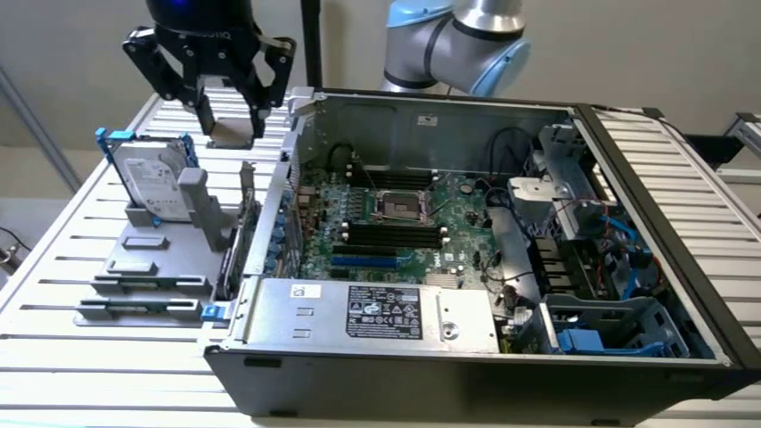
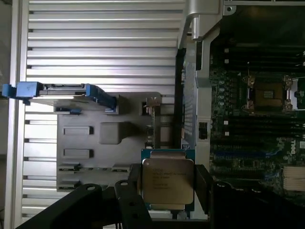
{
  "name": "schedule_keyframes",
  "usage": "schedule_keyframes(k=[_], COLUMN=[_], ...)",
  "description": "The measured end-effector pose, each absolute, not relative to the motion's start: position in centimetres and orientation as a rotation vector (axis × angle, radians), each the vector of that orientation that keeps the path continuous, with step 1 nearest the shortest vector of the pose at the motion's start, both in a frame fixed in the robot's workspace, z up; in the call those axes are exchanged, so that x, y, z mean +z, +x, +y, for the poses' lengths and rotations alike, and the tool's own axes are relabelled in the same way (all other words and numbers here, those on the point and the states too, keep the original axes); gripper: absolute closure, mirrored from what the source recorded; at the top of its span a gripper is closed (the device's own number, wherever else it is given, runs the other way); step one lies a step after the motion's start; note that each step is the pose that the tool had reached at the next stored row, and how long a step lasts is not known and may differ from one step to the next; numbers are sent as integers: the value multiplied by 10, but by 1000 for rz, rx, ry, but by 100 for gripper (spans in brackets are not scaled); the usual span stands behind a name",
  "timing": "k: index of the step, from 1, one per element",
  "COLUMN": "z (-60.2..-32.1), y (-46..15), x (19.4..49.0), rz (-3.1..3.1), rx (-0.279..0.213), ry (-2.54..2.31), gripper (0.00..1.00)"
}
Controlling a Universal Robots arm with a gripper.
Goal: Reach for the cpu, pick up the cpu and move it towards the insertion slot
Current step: 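Pick up the cpu and move it towards the insertion slot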
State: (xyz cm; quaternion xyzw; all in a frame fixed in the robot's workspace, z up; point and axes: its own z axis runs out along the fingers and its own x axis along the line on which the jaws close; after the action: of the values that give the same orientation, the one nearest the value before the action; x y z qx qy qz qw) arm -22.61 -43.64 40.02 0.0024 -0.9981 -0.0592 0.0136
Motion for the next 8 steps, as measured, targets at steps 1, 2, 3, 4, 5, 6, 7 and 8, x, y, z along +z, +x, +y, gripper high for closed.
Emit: schedule_keyframes(k=[1,2,3,4,5,6,7,8], z=[-436,-436,-436,-436,-436,-436,-436,-436], y=[-221,-217,-213,-208,-203,-199,-194,-190], x=[400,400,400,400,400,400,400,400], rz=[-3109,-3108,-3108,-3108,-3108,-3107,-3107,-3107], rx=[-190,-194,-199,-203,-207,-209,-211,-213], ry=[8,8,8,8,8,8,8,8], gripper=[46,46,46,46,46,46,46,46])
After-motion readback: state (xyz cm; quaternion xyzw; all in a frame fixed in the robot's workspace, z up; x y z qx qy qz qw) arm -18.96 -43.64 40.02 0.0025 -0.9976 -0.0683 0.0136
